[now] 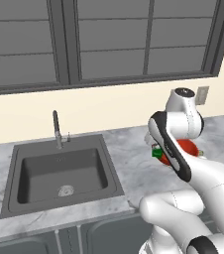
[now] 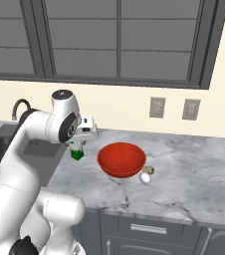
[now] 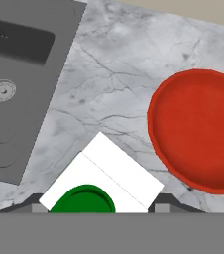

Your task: Gather the eggs and milk located in the vicinity of the sink area and place them right next to the bowl.

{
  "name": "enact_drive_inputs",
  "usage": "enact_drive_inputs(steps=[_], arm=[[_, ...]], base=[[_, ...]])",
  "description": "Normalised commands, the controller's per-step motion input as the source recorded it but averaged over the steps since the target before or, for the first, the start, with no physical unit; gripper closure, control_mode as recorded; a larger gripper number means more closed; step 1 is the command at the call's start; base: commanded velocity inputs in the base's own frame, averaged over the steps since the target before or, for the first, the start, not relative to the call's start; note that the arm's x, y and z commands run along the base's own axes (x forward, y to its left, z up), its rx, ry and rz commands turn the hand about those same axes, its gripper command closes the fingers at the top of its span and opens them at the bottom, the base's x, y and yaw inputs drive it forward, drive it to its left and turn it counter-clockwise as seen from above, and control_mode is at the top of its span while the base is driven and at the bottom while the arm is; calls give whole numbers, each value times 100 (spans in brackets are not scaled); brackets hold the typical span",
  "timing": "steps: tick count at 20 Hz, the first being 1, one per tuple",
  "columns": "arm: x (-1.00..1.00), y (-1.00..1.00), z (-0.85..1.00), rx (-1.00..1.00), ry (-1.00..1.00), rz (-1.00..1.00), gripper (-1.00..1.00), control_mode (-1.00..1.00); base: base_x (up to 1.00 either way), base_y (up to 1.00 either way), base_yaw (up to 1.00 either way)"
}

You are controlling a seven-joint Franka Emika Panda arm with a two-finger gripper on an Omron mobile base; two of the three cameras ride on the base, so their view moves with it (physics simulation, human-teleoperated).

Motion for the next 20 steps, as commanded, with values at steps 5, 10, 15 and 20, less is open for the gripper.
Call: enact_drive_inputs(steps=[5, 10, 15, 20], arm=[[0, 0, 0, 0, 0, 0, 100, 100], [23, 0, -8, 0, 0, 0, 100, -100], [88, 0, -14, 0, 5, 0, 100, -100], [5, 0, -5, 0, 3, 2, 100, -100]], base=[[0, 0, 0], [0, 0, 0], [0, 0, 0], [0, 0, 0]])
